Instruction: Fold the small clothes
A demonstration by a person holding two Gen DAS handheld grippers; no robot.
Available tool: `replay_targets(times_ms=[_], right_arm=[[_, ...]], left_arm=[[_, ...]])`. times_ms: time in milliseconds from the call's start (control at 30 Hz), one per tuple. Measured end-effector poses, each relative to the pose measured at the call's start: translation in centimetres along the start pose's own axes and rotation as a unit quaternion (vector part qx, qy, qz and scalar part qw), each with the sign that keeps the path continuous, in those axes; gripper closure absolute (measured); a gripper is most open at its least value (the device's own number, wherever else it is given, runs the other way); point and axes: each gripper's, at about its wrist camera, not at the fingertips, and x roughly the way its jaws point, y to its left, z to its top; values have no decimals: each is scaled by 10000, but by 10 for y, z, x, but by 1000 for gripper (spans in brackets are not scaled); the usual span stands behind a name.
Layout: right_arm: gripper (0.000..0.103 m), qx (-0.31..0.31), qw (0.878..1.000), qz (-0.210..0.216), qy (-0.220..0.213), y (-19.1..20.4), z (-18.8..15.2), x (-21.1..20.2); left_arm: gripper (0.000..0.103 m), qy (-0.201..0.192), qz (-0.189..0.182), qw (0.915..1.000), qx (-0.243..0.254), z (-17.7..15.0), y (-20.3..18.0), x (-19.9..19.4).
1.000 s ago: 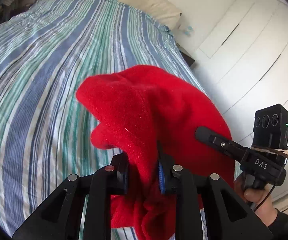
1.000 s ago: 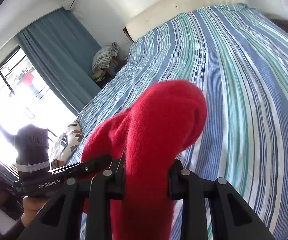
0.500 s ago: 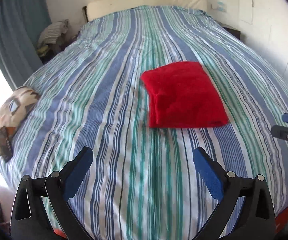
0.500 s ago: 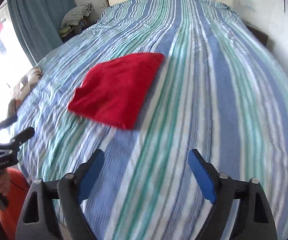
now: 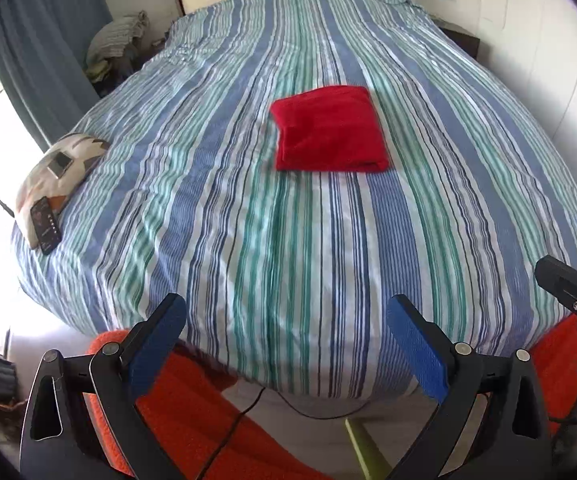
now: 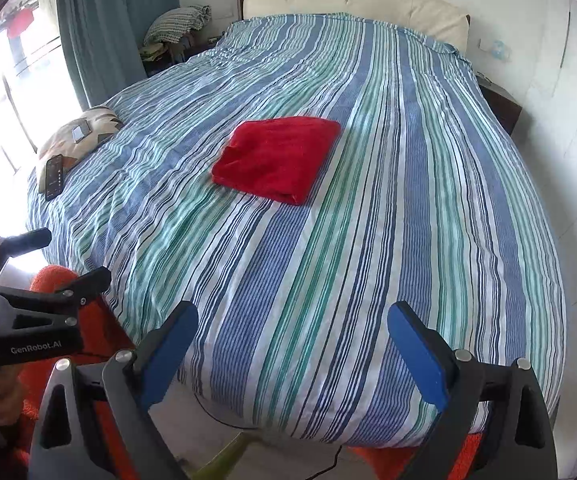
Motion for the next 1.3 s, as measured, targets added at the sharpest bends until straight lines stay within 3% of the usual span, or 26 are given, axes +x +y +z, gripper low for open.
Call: replay_targets(times_ms=[333, 467, 667, 800, 1300], right_arm=[[8, 1, 9998, 158, 142, 22, -15, -23], [8, -71, 9999, -3, 81, 27, -12, -31], [8, 130, 9994, 171, 269, 24, -10, -25], [8, 89, 9995, 51, 288, 25, -11, -25], [8, 65, 9998, -46, 179, 25, -6, -30]], left_arm=[[2, 144, -99, 9998, -115, -10, 4, -22], [2, 132, -96, 9997, -174, -12, 9, -24], [2, 173, -106, 9995, -259, -13, 11, -23], [2, 243, -178, 9992, -273, -14, 11, -22], [2, 49, -176, 9995, -250, -13, 11, -29]])
